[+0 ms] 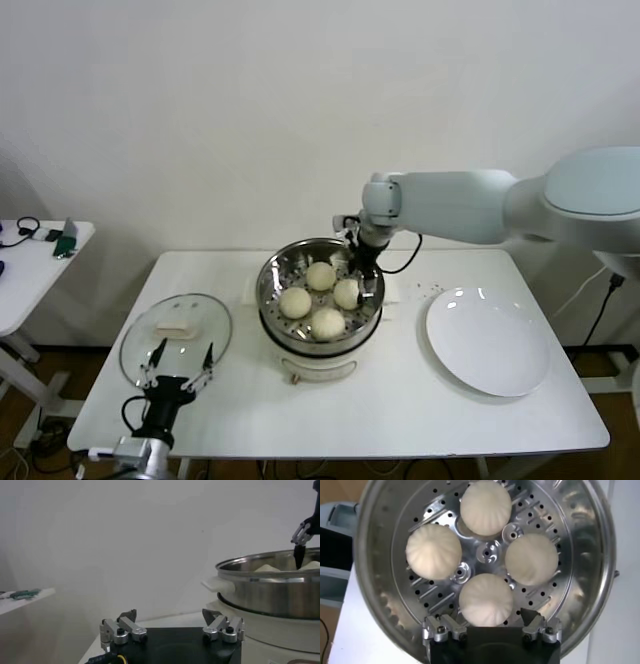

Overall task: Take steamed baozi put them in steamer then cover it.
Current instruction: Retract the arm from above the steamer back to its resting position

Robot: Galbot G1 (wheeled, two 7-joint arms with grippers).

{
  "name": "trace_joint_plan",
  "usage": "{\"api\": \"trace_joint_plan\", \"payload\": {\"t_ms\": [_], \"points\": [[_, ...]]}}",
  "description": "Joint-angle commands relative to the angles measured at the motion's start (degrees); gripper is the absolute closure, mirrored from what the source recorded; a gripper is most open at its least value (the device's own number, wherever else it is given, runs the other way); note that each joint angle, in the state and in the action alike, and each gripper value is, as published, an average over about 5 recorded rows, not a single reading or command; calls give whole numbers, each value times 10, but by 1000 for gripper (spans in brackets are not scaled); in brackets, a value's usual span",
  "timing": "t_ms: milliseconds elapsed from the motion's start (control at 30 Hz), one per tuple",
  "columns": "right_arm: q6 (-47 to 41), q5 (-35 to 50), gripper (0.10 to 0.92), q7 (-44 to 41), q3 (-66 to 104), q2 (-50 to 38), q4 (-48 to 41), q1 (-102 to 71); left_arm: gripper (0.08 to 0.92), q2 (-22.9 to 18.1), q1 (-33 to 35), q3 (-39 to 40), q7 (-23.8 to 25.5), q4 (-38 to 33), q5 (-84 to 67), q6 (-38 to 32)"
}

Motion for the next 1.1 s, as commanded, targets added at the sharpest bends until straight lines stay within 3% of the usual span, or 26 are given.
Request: {"api": "trace_joint_plan", "payload": {"t_ms": [33, 367, 567, 833, 1100], "points": [[24, 34, 203, 31, 21, -67, 37, 39, 177, 2, 1, 0, 0, -1, 1, 0], [187, 46, 203, 240, 88, -255, 150, 45, 177, 11, 10, -8, 7, -9, 0, -14], [243, 5, 202, 351, 229, -389, 219, -81, 177, 14, 16, -11, 6, -20, 9, -18], [266, -66, 203, 409, 626, -494, 278, -443, 177, 16, 25, -15, 8, -41, 46, -25], [265, -144, 203, 413, 1052, -471, 344, -855, 177, 7, 31, -5, 2, -57, 119, -13]]}}
